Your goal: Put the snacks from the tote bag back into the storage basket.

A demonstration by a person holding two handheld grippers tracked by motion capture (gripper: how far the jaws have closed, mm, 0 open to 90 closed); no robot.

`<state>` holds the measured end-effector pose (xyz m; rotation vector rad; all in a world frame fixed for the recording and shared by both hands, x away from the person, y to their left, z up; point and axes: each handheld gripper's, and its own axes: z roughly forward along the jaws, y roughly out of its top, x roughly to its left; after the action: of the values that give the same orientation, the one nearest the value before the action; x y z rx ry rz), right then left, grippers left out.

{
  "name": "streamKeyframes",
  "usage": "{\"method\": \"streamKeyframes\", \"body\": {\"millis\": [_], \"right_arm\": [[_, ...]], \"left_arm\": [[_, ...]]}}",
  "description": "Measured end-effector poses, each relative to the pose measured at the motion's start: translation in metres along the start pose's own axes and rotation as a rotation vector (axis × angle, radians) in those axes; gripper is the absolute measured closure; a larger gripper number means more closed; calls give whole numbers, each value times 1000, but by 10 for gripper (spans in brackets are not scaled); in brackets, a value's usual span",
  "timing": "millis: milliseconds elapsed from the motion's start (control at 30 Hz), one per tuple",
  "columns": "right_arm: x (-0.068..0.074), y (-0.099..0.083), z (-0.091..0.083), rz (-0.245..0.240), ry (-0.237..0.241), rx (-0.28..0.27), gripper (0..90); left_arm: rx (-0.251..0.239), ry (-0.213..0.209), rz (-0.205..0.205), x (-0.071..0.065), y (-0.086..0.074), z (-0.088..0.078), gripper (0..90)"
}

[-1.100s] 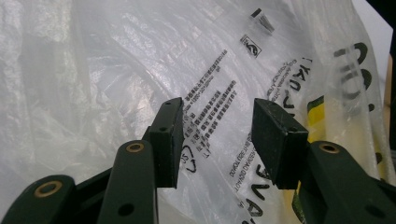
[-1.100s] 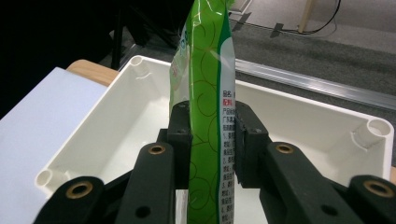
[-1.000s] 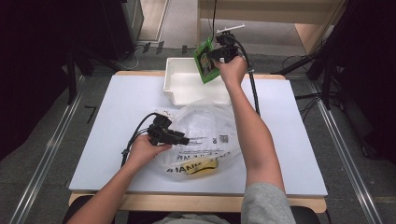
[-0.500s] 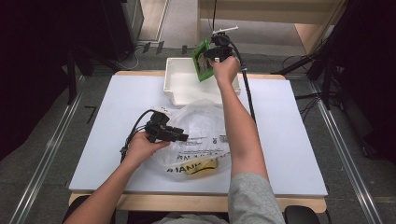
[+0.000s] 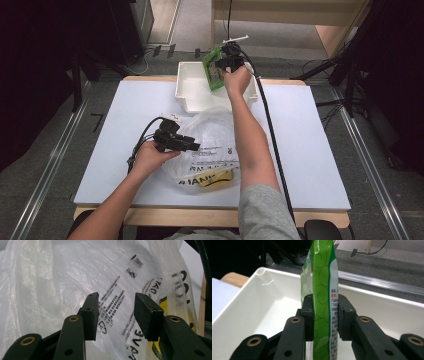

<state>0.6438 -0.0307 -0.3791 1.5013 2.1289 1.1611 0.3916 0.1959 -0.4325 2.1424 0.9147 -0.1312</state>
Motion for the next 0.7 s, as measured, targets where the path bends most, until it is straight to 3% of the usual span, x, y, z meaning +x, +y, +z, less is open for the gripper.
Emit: {"method": "streamKeyframes", "body": {"millis": [100,233,433,700], "right_arm": [[-1,-4,3,-16,-2,18,728],[-3,-7,4,6,17,13,731],[2,-10,7,-5,39,16,730],[2,-14,15,-27,-19,69,593]], "left_arm": [[4,1,2,-1,0,0,563],[1,0,0,-1,0,1,563],[11,4,7,-1,0,1,563],[12,7,8,-1,0,2,563]]}}
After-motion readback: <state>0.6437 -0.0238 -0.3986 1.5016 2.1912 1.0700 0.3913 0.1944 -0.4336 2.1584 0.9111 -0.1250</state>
